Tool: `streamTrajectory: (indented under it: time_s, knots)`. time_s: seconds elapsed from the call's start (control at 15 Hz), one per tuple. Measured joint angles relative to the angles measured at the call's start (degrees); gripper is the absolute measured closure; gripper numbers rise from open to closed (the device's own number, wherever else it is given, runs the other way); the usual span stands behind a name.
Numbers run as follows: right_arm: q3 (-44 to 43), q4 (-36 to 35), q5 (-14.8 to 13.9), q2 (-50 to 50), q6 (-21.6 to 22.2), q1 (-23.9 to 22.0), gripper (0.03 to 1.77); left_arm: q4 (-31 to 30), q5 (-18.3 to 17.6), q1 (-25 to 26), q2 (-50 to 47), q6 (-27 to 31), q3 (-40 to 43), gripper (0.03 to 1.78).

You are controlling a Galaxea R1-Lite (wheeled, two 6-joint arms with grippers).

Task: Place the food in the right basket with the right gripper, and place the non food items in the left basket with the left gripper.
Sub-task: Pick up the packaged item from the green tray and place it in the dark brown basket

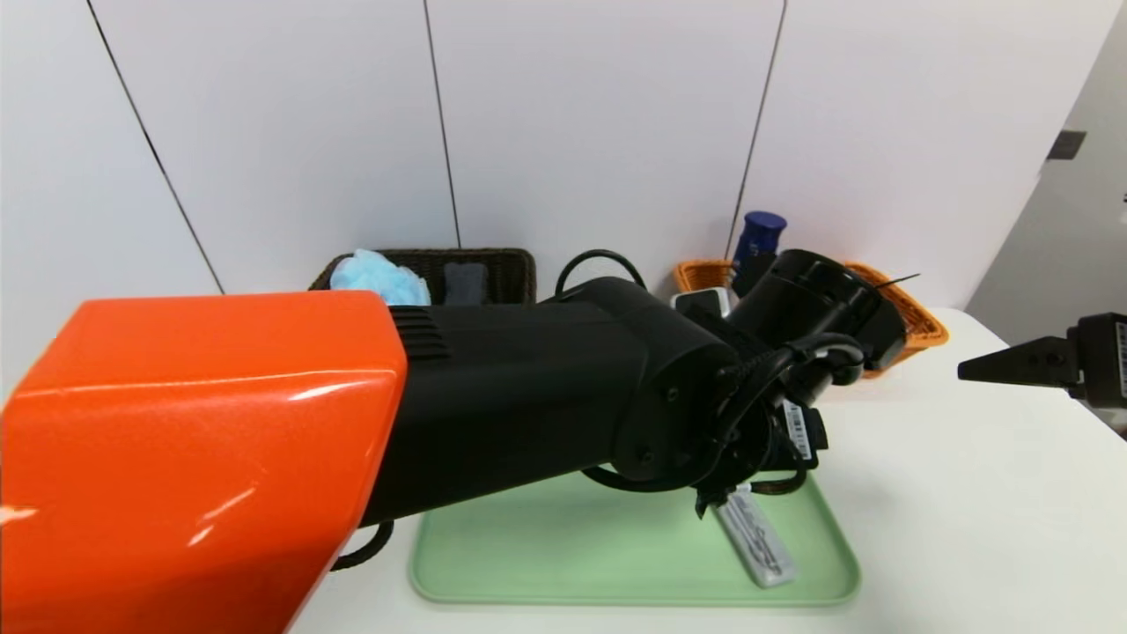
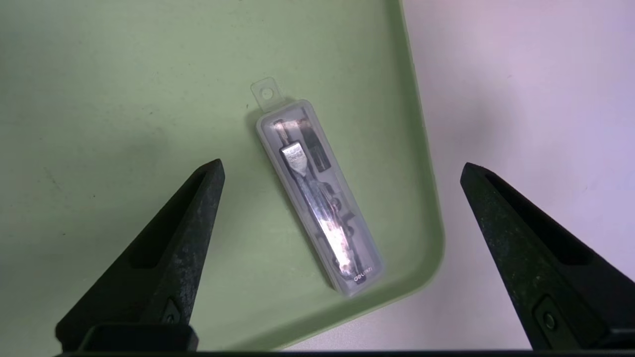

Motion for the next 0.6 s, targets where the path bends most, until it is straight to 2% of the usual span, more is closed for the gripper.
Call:
streamTrajectory:
  time_s: [0.13, 0.2, 0.33, 0.6]
  knots:
    - [0.2, 0.0, 0.0, -0.2, 0.2, -0.1, 0.1, 0.5, 2.4, -0.7, 0.2, 3.0, 0.0, 0.12]
    - [0.4, 0.0, 0.0, -0.3, 0.2, -0.1, 0.1, 1.0, 2.2, -0.9, 0.1, 3.2, 0.0, 0.12]
    - [1.0, 0.0, 0.1, -0.6, 0.2, -0.2, 0.1, 4.7, 2.0, -1.5, -0.2, 1.7, 0.0, 0.12]
    - [2.3, 0.0, 0.1, -0.9, 0.2, -0.4, 0.1, 6.2, 1.2, -1.7, -0.3, -1.0, -0.1, 0.12]
